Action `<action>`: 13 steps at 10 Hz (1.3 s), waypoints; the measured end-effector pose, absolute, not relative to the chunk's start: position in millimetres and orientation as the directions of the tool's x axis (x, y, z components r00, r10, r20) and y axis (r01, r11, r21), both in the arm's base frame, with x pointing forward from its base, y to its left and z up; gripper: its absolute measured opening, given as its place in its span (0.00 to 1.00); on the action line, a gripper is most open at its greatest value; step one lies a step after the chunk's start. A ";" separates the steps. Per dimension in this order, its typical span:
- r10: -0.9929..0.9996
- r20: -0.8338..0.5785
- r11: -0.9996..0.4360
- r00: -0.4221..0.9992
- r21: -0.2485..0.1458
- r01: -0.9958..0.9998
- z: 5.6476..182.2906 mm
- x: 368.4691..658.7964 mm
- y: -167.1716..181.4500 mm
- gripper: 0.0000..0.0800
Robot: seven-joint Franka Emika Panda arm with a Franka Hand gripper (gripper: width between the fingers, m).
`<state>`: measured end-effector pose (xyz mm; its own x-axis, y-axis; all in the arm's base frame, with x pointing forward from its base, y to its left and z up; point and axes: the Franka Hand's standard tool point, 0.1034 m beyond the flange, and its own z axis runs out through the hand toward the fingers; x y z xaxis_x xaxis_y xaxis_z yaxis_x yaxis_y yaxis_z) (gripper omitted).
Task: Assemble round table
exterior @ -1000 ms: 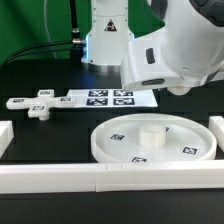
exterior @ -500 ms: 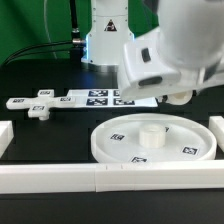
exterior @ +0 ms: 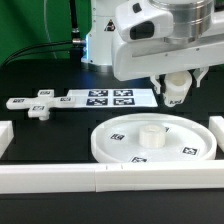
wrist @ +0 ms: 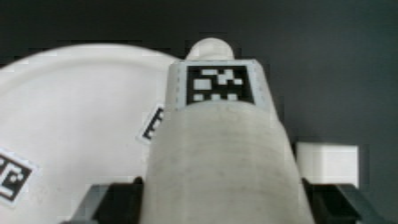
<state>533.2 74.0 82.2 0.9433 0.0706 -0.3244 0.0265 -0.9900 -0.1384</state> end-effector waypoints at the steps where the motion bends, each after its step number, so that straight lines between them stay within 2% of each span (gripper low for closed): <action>1: 0.099 -0.225 -0.988 0.969 -0.140 0.069 82.5 543.6 71.2 0.51; 4: 0.132 -0.031 -0.985 0.991 -0.115 0.128 119.1 565.2 58.1 0.51; 5: 0.123 0.036 -0.987 0.992 -0.103 0.126 122.8 569.6 56.9 0.51; 7: 0.115 0.180 -0.989 0.977 -0.072 0.130 119.8 575.4 52.5 0.51; 10: 0.206 0.393 -0.976 0.896 0.021 0.215 122.2 583.1 41.0 0.51; 11: 0.215 0.416 -0.975 0.884 0.035 0.221 119.3 581.8 38.9 0.51; 13: 0.218 0.398 -0.974 0.891 0.029 0.225 117.0 579.9 40.4 0.51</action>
Offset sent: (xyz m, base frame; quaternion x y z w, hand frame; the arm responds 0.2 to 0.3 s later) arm 0.0178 -0.0195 0.0506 -0.0180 0.1655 -0.0560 0.9845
